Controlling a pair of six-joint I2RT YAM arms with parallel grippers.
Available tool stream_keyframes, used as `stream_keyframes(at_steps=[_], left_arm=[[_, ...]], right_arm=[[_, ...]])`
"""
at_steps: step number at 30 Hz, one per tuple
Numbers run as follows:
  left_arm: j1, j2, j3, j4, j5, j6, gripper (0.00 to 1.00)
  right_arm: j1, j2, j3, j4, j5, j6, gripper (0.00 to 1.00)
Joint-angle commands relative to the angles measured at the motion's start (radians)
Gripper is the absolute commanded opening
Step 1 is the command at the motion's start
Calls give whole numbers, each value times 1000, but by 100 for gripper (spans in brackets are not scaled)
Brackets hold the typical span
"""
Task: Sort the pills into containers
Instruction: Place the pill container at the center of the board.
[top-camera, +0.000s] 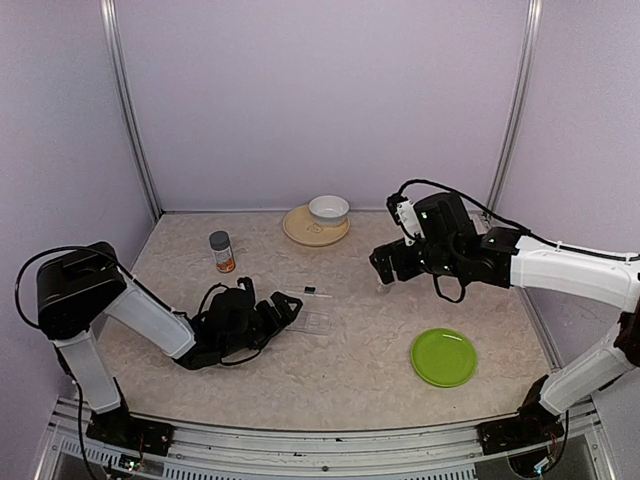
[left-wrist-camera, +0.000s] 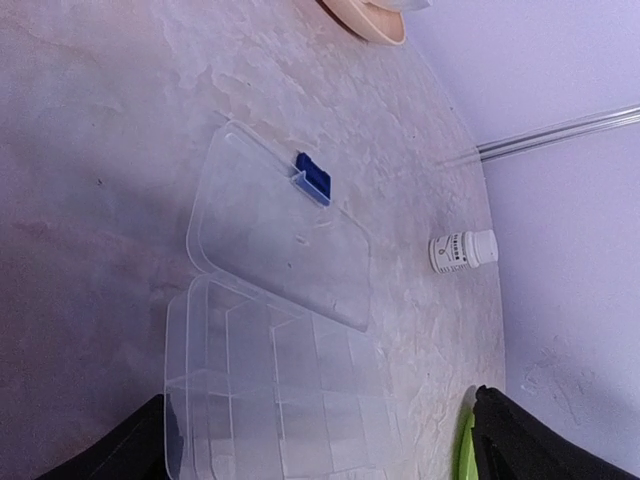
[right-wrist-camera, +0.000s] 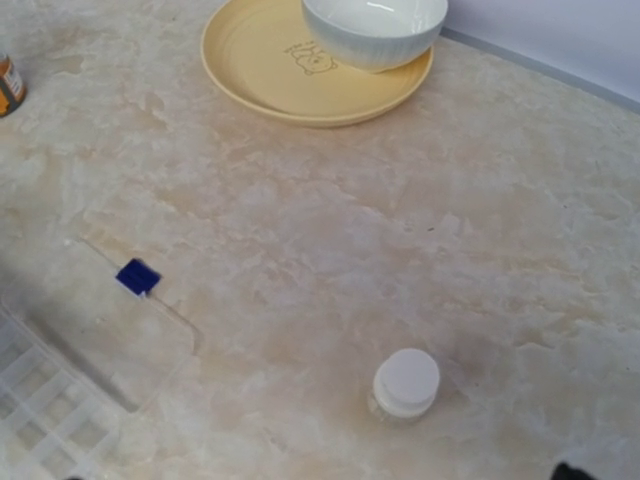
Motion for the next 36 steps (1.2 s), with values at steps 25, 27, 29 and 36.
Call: stream_keyframes(at_steps=[25,27,29,36], left_arm=[[-26,-216,-81,-240,-77,53,99],[-27,-206,-84,-224,-69,49,98],[-28,-190,-83,-204,-58,46,96],[-32,-128,-70,-141,-26,39,89]], right_arm=[[197,338,83,76,-139,-237,100],[214,376,101,81,-141,-240,100],[228,419,125,75,-133,-234,100],[261,523,181,57,-94,-226,100]])
